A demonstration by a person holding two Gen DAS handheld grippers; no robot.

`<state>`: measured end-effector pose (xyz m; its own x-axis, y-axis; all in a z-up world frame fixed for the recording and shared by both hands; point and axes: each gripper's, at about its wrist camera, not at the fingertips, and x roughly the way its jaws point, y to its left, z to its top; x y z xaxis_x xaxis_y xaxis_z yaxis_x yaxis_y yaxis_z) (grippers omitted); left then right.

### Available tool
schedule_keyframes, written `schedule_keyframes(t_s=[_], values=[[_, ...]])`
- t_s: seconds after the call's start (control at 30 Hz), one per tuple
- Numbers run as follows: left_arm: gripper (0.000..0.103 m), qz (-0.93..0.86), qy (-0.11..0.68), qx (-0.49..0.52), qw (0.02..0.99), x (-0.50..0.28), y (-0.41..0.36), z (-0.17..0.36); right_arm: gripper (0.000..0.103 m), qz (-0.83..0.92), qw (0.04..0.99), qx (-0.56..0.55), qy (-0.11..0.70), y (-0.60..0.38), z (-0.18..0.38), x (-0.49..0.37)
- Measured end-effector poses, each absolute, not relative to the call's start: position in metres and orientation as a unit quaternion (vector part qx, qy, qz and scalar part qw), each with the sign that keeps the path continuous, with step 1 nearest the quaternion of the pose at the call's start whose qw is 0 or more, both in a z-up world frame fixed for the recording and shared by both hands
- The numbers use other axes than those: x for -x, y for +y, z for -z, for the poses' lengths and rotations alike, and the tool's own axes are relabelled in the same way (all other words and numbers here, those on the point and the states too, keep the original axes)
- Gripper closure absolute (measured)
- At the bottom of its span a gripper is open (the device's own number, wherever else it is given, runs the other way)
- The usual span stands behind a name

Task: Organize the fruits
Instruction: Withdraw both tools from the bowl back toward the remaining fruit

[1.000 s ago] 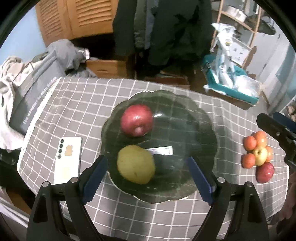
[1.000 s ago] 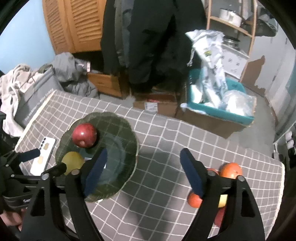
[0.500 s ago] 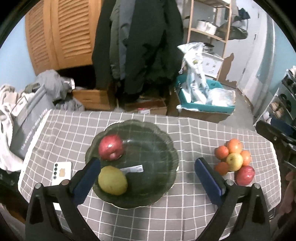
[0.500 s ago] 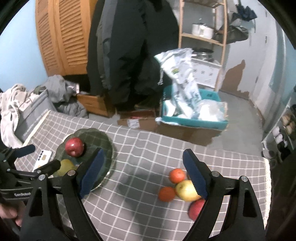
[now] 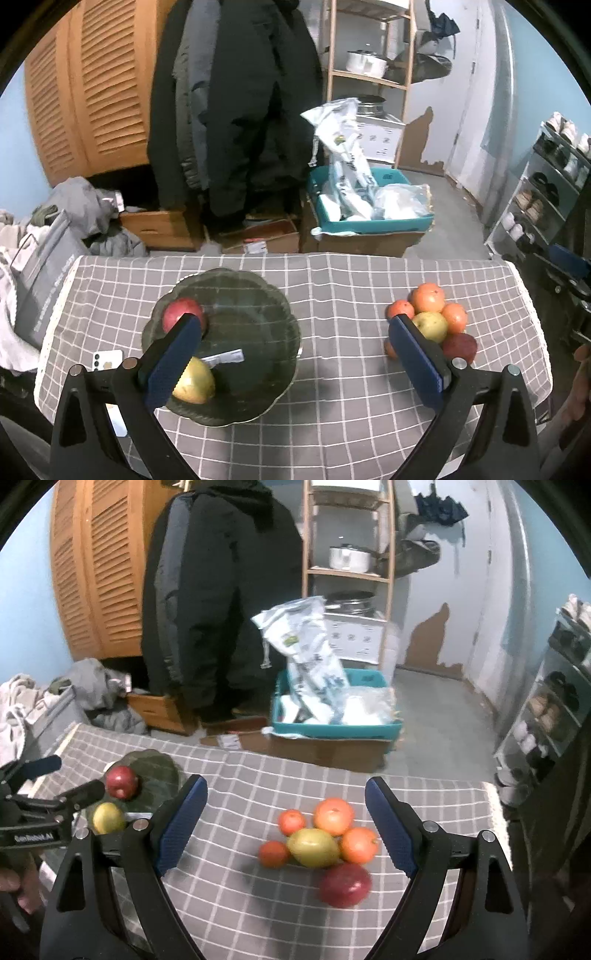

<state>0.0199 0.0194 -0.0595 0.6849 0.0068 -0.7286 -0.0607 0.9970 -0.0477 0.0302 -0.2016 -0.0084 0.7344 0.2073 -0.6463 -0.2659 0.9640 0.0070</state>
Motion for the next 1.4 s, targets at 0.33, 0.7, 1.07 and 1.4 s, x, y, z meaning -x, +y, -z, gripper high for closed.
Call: schedule_keyframes(t_s=[0.33,0.7,1.07,1.4], values=[[0.001,0.011,0.402,0.016,0.916,-0.029,-0.020,0.058,0.016,-0.086,0.935,0.030,0.342,-0.250,0.013,-0.020],[0.001,0.033,0.419,-0.008,0.907,-0.041,-0.052,0.070,0.016,-0.062,0.928,0.018,0.366,-0.282,0.033,-0.020],[0.001,0.040,0.460,-0.022,0.887,-0.056,-0.072,0.110,0.016,-0.064,0.900,0.018,0.431,-0.283,0.081,-0.039],[0.001,0.032,0.505,-0.019,0.862,-0.073,-0.073,0.157,0.016,-0.058,0.865,0.019,0.497,-0.279,0.135,-0.058]])
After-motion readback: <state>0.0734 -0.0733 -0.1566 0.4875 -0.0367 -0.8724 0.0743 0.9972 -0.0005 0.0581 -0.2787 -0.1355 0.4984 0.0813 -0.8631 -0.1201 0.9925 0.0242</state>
